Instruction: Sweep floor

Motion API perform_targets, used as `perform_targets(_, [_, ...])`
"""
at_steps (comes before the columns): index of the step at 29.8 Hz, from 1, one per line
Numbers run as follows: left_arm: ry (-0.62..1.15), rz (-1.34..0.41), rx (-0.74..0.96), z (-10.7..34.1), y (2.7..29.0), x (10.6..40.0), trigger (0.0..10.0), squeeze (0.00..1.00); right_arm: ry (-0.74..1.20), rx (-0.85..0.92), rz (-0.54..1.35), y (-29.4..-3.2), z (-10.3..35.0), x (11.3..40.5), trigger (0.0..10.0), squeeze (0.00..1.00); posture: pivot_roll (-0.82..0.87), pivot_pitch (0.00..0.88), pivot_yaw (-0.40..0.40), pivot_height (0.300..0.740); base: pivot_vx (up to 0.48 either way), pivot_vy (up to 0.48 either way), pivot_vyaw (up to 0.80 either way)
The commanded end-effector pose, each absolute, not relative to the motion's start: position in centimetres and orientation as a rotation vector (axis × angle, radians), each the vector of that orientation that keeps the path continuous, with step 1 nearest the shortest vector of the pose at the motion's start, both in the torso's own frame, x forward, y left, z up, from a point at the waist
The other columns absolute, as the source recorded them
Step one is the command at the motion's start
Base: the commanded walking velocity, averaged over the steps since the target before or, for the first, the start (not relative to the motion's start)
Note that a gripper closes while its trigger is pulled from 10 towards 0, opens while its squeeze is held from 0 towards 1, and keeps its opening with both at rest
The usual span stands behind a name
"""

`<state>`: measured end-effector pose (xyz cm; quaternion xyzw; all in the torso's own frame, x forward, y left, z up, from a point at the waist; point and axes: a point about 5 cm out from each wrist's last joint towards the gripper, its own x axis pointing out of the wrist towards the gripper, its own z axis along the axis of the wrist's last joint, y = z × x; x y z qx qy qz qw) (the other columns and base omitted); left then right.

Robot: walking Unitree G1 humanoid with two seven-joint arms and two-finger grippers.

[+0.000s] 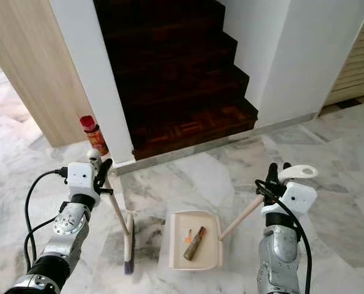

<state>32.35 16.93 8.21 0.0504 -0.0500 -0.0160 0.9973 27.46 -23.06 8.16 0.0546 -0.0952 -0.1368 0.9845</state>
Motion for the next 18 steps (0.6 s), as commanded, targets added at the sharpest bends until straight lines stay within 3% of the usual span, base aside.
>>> perform_targets(1, [-0.161,-0.009,0.111,9.69,17.55,32.75,10.0,0.0,-0.239,0.132,-0.269,-22.82,9.38,28.28,10.0,0.0,-0.08,0.0,0.055,0.74,0.0,0.0,0.0])
perform_targets(8, [-0.161,0.001,0.105,9.86,17.67,32.8,10.0,0.0,-0.242,0.122,-0.266,-22.66,9.53,28.47,10.0,0.0,-0.08,0.0,0.058,0.74,0.0,0.113,0.0])
perform_targets(14, [-0.157,-0.002,0.104,9.84,17.58,32.76,10.0,0.0,-0.24,0.125,-0.264,-22.37,9.51,28.55,10.0,0.0,-0.08,0.0,0.064,0.74,0.0,0.262,0.71])
perform_targets(18, [-0.156,-0.005,0.102,9.9,17.45,32.83,10.0,0.0,-0.242,0.134,-0.276,-22.61,9.56,28.59,10.0,0.0,-0.08,0.0,0.066,0.74,0.0,0.262,0.0])
